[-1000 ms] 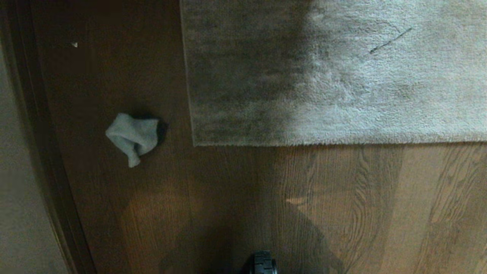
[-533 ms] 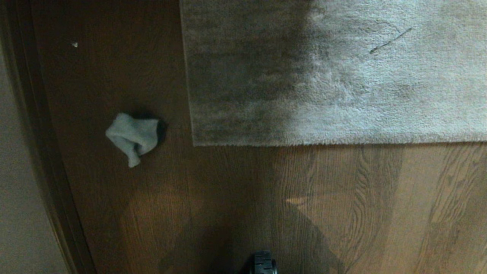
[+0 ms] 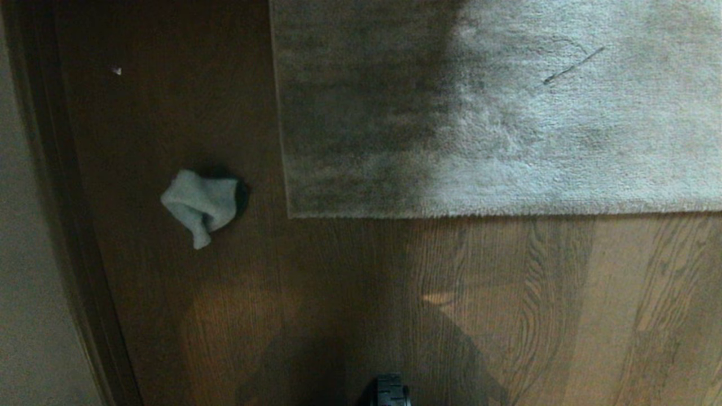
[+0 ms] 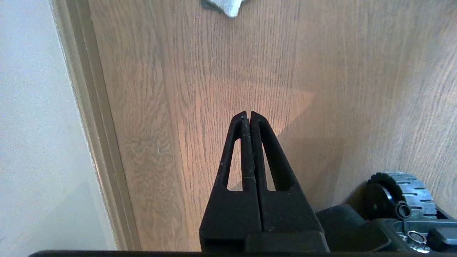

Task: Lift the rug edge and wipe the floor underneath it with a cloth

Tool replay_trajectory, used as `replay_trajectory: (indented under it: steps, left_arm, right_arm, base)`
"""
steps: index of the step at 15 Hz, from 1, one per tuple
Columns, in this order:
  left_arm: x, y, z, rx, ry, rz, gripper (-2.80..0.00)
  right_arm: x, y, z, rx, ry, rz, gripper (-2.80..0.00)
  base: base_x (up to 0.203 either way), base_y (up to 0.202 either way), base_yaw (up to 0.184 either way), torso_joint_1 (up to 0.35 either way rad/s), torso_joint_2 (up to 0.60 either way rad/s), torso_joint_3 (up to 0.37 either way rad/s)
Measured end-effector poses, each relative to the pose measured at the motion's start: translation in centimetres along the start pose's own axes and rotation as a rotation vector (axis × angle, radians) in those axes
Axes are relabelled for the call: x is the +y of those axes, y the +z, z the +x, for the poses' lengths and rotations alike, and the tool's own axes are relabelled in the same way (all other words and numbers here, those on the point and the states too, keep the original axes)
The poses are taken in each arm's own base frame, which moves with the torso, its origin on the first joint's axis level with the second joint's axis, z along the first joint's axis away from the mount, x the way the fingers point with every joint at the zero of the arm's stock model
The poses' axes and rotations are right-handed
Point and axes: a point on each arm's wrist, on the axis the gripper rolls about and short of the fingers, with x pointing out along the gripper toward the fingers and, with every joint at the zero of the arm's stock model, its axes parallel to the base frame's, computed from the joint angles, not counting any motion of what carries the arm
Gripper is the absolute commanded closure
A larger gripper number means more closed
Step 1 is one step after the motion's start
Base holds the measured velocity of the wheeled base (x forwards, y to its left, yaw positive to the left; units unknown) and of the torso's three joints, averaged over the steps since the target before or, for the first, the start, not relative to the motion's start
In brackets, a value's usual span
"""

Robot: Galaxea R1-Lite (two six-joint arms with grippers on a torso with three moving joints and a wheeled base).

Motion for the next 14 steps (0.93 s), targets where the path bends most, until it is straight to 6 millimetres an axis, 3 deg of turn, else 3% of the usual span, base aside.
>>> replay_trajectory:
  steps: [14]
  left_arm:
    - [0.0,-0.02,0.0,0.001,0.002,0.003,0.0]
  right_arm:
    - [0.0,0.0,0.0,0.0,0.0,-0.001,0.0]
  base:
    - [0.0,0.0,0.0,0.002,0.0,0.199]
